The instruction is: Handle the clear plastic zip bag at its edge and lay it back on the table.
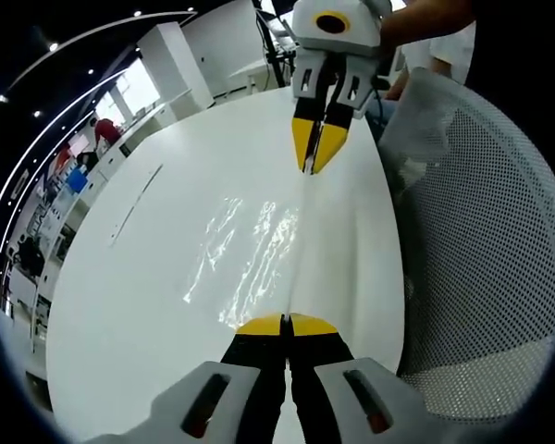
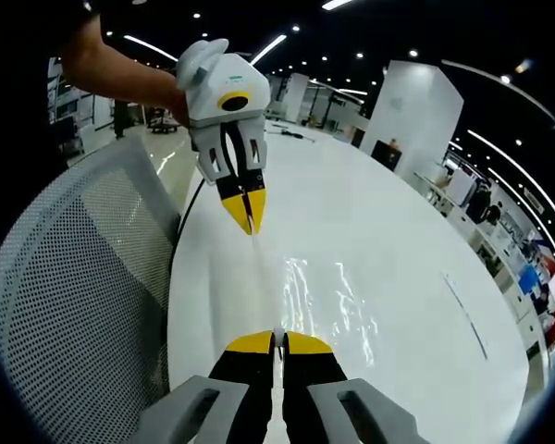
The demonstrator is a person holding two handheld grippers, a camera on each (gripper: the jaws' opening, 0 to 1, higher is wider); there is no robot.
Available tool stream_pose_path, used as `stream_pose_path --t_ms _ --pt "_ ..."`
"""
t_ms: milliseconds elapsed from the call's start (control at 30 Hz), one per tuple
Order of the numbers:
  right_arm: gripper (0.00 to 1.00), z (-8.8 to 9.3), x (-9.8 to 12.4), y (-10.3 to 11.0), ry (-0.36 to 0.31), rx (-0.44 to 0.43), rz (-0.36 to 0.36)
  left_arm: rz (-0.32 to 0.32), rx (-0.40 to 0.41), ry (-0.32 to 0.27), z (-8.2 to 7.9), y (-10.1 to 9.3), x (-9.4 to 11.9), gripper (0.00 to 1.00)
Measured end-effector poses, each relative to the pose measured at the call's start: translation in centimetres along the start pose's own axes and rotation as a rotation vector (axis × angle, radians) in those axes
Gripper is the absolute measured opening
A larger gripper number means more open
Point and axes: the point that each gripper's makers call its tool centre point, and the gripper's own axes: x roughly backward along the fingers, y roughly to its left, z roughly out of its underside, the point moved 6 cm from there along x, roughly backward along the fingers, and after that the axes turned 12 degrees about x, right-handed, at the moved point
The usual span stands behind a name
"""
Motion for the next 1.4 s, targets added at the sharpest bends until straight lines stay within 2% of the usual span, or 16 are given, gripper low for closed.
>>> stream_pose_path --t_ms 67,133,267,500,567,700,833,1000,1400 --pt "0.00 0.0 0.0 0.0 0.003 -0.012 0.001 -0.001 0.000 0.000 -0.1 -0.1 0.0 0.00" --pt "0.00 0.1 0.2 -0.1 0.010 -0.074 0.019 0.002 0.006 -0.005 -0.3 -0.2 0.1 0.00" --pt "0.00 0.6 0.7 -0.2 0.007 -0.094 0.019 -0.003 -0.008 -0.038 -1.1 -0.4 0.4 0.00" --pt "0.01 1.2 1.6 -0.2 0.020 -0.070 0.005 -0.014 -0.061 -0.039 -1.7 -0.9 0.1 0.00" --pt "0.05 1.1 1.9 -0.2 0.024 -0.067 0.004 -0.015 -0.069 -0.039 -1.8 -1.0 0.1 0.00" --pt "0.08 0.5 2.7 -0.5 -0.001 -0.083 -0.002 -0.024 -0.087 -0.038 -1.8 -1.2 0.2 0.00" --pt "0.10 -0.6 3.2 -1.5 -0.017 -0.052 0.036 -0.034 -0.097 -0.038 -1.9 -1.3 0.2 0.00" --pt "0.11 -1.7 2.8 -2.2 -0.038 -0.045 0.050 -0.041 -0.101 -0.040 -2.1 -1.5 0.2 0.00" --pt "0.11 -1.2 0.8 -1.7 -0.026 -0.053 0.019 -0.053 -0.098 -0.044 -2.3 -1.6 0.4 0.00"
